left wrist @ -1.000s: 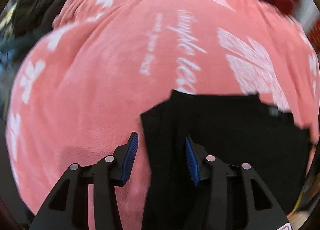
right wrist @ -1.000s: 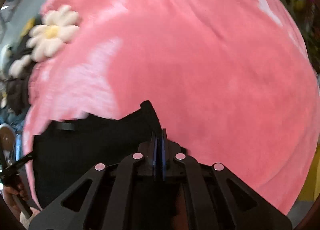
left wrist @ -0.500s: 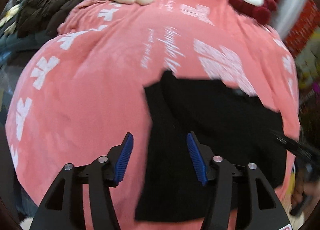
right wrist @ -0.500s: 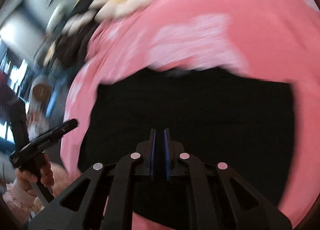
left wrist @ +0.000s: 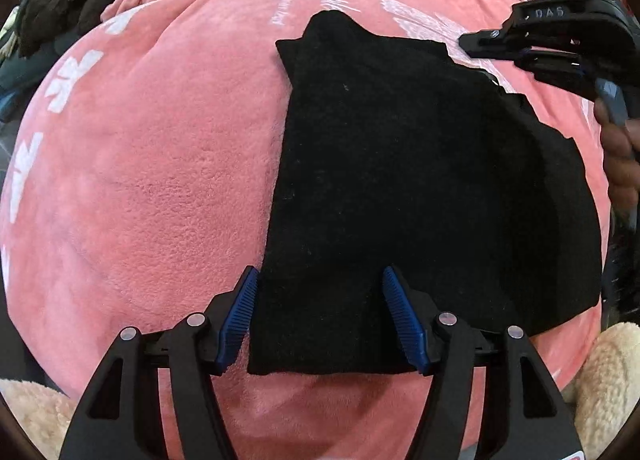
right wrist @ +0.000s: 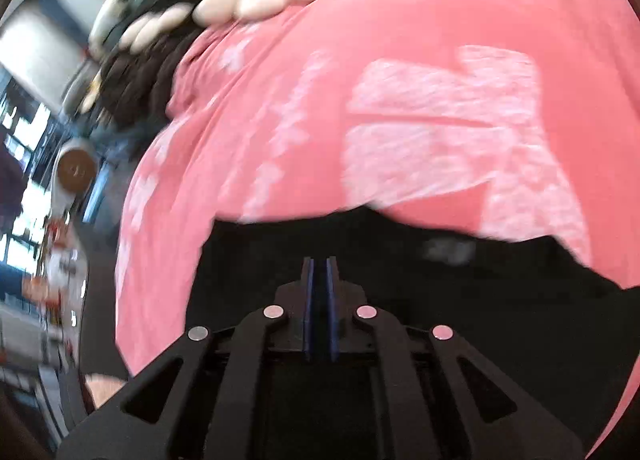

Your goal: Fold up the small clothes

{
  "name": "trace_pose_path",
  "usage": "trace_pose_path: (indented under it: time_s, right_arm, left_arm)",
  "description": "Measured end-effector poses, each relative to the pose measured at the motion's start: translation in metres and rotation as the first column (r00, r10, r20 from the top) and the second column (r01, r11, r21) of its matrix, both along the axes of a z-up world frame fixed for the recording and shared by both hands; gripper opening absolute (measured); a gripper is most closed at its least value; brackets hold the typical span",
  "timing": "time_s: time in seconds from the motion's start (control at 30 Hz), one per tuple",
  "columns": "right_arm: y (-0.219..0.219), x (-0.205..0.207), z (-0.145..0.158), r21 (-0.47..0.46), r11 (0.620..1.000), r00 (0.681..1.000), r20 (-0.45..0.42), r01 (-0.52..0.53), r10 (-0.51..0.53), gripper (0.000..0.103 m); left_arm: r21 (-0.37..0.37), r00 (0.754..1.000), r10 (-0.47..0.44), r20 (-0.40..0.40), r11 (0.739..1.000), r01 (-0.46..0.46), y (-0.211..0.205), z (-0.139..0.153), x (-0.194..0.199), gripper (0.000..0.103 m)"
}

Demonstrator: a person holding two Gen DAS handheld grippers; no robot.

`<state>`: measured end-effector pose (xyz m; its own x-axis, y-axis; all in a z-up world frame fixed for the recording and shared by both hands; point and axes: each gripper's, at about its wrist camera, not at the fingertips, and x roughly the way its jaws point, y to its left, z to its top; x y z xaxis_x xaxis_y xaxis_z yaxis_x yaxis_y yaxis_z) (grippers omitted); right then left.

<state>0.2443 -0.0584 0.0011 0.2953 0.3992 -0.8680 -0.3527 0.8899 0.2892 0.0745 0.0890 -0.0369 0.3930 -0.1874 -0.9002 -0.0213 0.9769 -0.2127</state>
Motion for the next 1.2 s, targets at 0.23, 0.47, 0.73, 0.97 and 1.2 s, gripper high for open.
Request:
trace_pose_path:
  time_s: [0.23, 0.47, 0.73, 0.97, 1.2]
  right_arm:
    - [-0.032, 0.022, 0.021, 0.0, 0.972, 0.966, 0.107, 0.237, -0.236, 0.007]
    - [-0.138, -0.097, 0.034, -0.077, 0.914, 0.912, 0.144, 0.398, -0.384, 0.007]
    - [-0.265, -0.23, -0.018, -0.084, 0.758, 0.756, -0.051, 0.647, -0.652, 0.052]
    - [-0.246, -0.207, -0.045, -0.163, 0.797, 0.8, -0.063, 0.581, -0.596, 0.033]
    - [-0.238, -0.214, -0.038, -0.197, 0.771, 0.788, 0.02, 0.606, -0.615, 0.039]
  left_arm:
    - [0.009, 1.0, -0.011, 0.014, 1.0, 0.011, -0.004, 0.0, 0.001, 0.065]
    - [0.045, 0.999, -0.015, 0.03, 0.999, 0.013, -0.011, 0.0, 0.002, 0.069]
    - [0.062, 0.999, 0.026, 0.039, 0.998, -0.029, -0.016, 0.002, -0.006, 0.069]
    - [0.115, 0.999, 0.03, 0.041, 0.993, -0.034, -0.013, 0.006, -0.021, 0.071]
    - [0.167, 0.999, 0.034, 0.039, 0.985, -0.04, -0.013, 0.005, -0.028, 0.073]
